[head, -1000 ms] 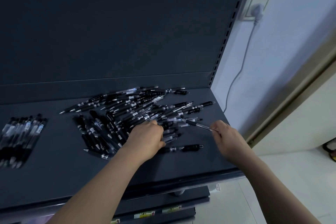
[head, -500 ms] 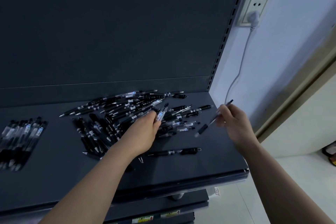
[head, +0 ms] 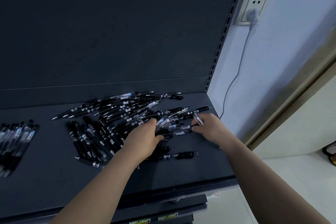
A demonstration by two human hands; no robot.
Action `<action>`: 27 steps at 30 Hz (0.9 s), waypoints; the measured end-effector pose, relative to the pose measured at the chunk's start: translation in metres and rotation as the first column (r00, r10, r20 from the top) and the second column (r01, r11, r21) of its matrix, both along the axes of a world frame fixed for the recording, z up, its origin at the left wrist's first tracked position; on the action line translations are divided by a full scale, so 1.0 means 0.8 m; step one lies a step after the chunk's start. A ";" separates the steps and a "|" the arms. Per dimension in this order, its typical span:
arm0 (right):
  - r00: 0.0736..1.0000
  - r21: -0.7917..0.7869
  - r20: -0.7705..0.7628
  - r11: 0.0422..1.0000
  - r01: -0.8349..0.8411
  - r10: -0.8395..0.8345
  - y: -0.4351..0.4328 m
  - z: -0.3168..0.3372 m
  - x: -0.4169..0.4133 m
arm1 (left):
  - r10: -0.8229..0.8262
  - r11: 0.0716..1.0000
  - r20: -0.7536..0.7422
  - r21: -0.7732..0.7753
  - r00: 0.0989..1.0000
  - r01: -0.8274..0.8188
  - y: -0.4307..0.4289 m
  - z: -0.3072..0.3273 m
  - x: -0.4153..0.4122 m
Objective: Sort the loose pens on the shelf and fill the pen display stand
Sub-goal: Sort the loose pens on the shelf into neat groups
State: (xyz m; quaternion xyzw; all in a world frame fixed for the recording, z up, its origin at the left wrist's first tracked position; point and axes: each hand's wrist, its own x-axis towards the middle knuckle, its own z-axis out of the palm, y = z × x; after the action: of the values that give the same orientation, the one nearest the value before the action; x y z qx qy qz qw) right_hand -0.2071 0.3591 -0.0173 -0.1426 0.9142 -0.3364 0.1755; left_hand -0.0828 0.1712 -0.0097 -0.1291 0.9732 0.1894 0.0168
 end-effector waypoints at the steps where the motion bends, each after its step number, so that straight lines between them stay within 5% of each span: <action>1: 1.000 0.007 0.009 1.000 -0.015 0.015 0.000 0.001 -0.001 | 0.010 1.000 -0.012 0.008 1.000 -0.010 -0.001 -0.002 -0.002; 9: 0.990 -0.199 0.138 0.980 -0.011 0.039 0.021 0.004 -0.008 | 0.027 1.000 -0.042 0.010 0.999 -0.026 -0.003 -0.003 -0.011; 18: 0.950 -0.581 0.265 0.758 0.295 -0.166 0.025 0.021 -0.019 | -0.063 0.997 -0.031 -0.049 0.998 0.061 0.007 -0.006 -0.022; 22: 0.947 -0.536 0.144 0.782 0.318 -0.286 0.029 0.016 -0.023 | -0.084 0.995 -0.007 -0.053 0.996 0.083 0.013 -0.006 -0.031; 27: 0.966 -0.420 0.157 0.872 0.252 -0.204 0.021 0.002 -0.016 | -0.078 0.997 -0.008 -0.013 0.997 0.077 0.011 -0.007 -0.034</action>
State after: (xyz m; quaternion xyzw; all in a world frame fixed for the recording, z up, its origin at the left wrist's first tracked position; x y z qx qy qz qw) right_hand -0.2202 0.3755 -0.0159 -0.0510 0.8149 -0.5582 0.1473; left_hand -0.1100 0.1802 -0.0152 -0.0905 0.9788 0.1828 0.0189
